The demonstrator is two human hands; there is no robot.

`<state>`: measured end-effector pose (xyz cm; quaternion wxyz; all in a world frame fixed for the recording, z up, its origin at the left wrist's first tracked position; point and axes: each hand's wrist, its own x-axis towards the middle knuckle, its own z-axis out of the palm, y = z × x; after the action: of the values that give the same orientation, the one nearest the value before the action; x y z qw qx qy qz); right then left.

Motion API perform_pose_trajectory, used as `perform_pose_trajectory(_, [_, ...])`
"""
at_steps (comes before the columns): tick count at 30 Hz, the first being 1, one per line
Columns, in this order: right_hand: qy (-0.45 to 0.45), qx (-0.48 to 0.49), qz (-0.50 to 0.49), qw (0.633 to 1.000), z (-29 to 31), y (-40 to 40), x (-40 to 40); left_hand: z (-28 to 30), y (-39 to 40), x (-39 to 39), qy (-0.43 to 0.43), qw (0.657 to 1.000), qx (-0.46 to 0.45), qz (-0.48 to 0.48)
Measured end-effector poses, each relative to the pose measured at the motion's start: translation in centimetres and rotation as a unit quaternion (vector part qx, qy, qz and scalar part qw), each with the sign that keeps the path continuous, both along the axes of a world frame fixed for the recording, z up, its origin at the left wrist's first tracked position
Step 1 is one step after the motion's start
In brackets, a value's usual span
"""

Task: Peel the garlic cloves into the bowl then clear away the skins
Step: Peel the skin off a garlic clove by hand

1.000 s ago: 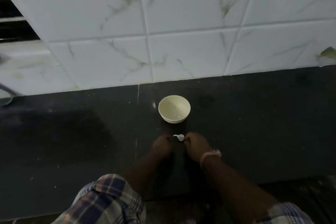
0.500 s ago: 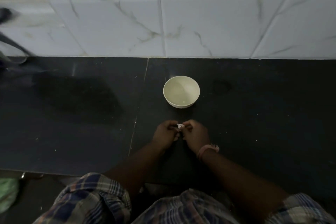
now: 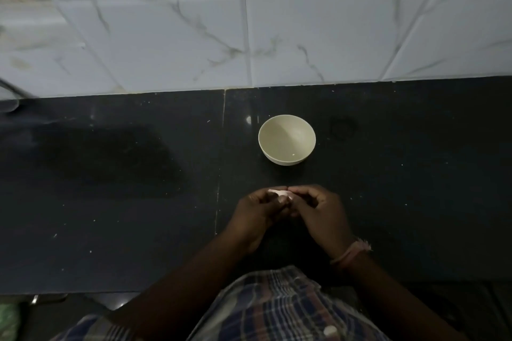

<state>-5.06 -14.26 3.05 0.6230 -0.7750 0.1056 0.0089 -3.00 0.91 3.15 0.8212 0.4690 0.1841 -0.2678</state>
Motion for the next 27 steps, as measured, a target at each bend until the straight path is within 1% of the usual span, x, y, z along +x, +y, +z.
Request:
perform_pose_trajectory(2, [-0.014,0.011,-0.004,1.000,0.7,0.2,0.2,0.3,0.1,0.1,-0.020,1.000,-0.006,0.001])
perform_pose_trajectory(7, [0.009,0.050,-0.032,0.998,1.8,0.0,1.3,0.4,-0.7,-0.1,-0.043,0.999,-0.019,0.019])
perform_pose_trajectory(11, [0.036,0.075,-0.041,0.996,1.5,-0.2,1.4,0.4,-1.1,-0.2,-0.050,0.999,0.006,0.021])
perform_pose_trajectory(15, [0.075,0.100,-0.046,0.991,1.3,-0.5,1.2,0.3,-1.4,-0.8,-0.038,0.999,0.021,0.010])
perform_pose_trajectory(17, [0.109,0.157,-0.065,0.979,1.1,-0.6,1.0,0.0,-1.6,-0.9,-0.028,0.999,0.021,0.010])
perform_pose_trajectory(19, [0.146,0.253,-0.092,0.952,0.8,-0.5,0.8,-0.3,-1.8,-0.8,-0.002,1.000,0.002,0.019])
perform_pose_trajectory(21, [0.171,0.311,-0.123,0.927,0.0,-0.6,0.4,-0.8,-1.9,-0.7,0.032,0.999,-0.020,0.037])
perform_pose_trajectory(22, [0.182,0.316,-0.143,0.920,-0.5,-0.7,0.2,-1.1,-1.9,-0.8,0.049,0.997,-0.029,0.048])
perform_pose_trajectory(24, [0.196,0.291,-0.181,0.919,-1.4,-0.9,-0.1,-1.6,-1.7,-0.9,0.082,0.994,-0.038,0.067])
perform_pose_trajectory(27, [0.201,0.179,-0.201,0.942,-2.5,-1.5,-0.3,-1.9,-1.3,-1.4,0.122,0.988,-0.046,0.082])
